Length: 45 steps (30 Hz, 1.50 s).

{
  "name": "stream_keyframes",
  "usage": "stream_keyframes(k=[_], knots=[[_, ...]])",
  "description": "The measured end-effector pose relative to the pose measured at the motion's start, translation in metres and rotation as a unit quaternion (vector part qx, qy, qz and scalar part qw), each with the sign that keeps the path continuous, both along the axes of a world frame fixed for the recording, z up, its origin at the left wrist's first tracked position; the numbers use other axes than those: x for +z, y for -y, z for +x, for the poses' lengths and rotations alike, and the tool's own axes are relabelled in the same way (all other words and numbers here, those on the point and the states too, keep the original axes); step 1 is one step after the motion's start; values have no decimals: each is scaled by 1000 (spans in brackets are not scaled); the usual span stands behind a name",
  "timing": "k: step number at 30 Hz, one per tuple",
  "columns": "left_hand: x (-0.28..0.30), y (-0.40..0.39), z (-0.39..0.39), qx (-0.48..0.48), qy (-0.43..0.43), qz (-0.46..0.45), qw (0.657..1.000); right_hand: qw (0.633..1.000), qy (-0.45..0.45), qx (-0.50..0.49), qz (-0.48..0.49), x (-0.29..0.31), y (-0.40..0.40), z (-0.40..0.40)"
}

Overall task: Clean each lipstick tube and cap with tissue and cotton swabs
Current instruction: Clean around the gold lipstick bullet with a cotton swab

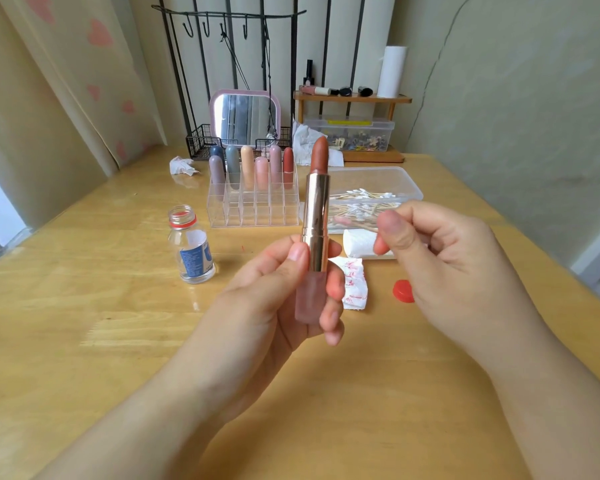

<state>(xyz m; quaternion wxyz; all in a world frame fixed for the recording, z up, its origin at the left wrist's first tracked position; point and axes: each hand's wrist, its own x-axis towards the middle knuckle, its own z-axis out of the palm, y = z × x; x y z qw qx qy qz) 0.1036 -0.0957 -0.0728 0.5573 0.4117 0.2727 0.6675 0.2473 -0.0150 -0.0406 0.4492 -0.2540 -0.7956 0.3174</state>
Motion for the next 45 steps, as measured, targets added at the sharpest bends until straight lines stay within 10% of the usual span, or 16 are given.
stream_keyframes(k=[45], knots=[[6, 4, 2, -61, 55, -16, 996, 996, -1, 34, 84, -2, 4, 4]])
